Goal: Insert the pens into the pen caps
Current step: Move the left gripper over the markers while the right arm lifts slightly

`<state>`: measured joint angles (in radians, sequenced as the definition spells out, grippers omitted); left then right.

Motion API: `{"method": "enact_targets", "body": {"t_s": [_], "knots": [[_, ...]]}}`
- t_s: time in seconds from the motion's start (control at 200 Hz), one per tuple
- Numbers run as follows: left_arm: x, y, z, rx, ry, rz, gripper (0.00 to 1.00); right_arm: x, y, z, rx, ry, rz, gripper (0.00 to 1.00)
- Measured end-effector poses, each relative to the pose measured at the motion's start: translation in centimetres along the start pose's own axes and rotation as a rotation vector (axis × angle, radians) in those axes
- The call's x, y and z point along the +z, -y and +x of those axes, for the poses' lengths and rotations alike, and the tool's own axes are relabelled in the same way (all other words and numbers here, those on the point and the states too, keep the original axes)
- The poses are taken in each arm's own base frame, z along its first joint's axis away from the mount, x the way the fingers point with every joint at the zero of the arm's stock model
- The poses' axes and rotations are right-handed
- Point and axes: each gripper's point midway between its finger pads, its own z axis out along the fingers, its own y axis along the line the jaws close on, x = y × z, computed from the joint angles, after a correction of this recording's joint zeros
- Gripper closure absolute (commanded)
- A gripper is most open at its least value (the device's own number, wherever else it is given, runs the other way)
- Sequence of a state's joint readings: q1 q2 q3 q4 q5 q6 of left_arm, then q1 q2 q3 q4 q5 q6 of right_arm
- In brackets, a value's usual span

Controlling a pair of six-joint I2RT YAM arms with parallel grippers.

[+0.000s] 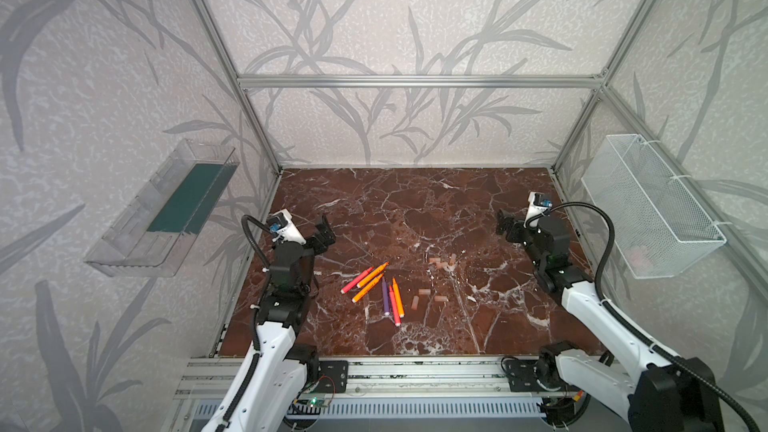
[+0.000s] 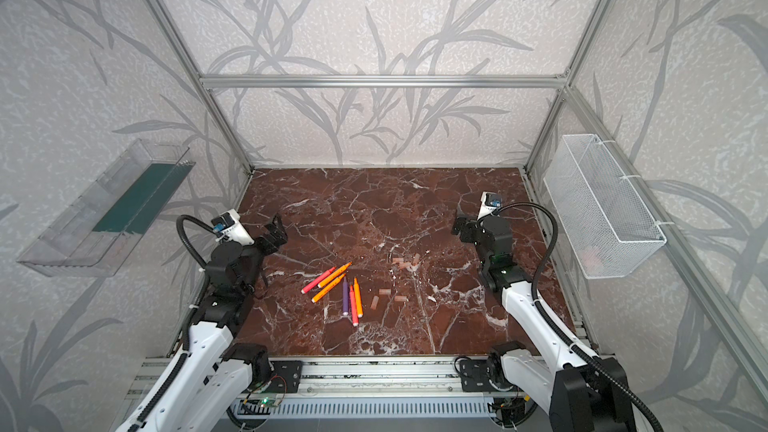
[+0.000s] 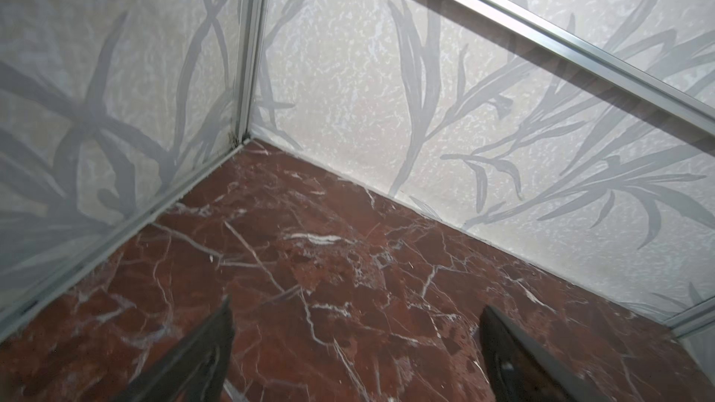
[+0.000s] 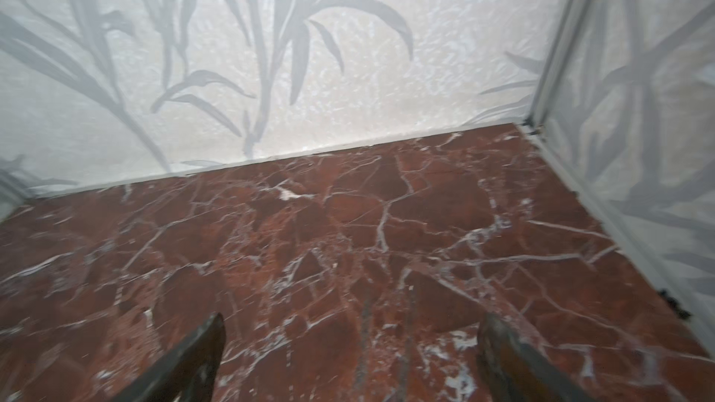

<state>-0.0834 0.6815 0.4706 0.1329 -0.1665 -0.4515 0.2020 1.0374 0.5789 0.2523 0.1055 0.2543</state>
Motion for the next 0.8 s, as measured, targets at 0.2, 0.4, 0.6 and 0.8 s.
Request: {"method": "enact_targets", "body": {"t_s": [0.2, 0.4, 0.6, 0.8], "knots": [[-1.8, -0.9, 1.9, -0.087, -0.114, -0.018, 0.01, -2.3, -0.2, 2.7, 0.089, -0.058, -0.048, 0.01], [-2.9, 0.1, 4.0, -0.133, -0.225, 0.051, 0.01, -4.6, 1.0, 1.3, 0.233, -0.013, -0.005, 0.01], [-4.0, 2.1, 5.7, -0.126, -0.375, 0.135, 0.20, -5.3, 1.6, 1.7, 0.278, -0.034, 0.019, 0.01], [-6.9, 6.3, 10.6, -0.058, -0.575, 0.267, 0.30, -4.4, 1.2, 4.1, 0.269, -0.172, 0.023, 0.20]]}}
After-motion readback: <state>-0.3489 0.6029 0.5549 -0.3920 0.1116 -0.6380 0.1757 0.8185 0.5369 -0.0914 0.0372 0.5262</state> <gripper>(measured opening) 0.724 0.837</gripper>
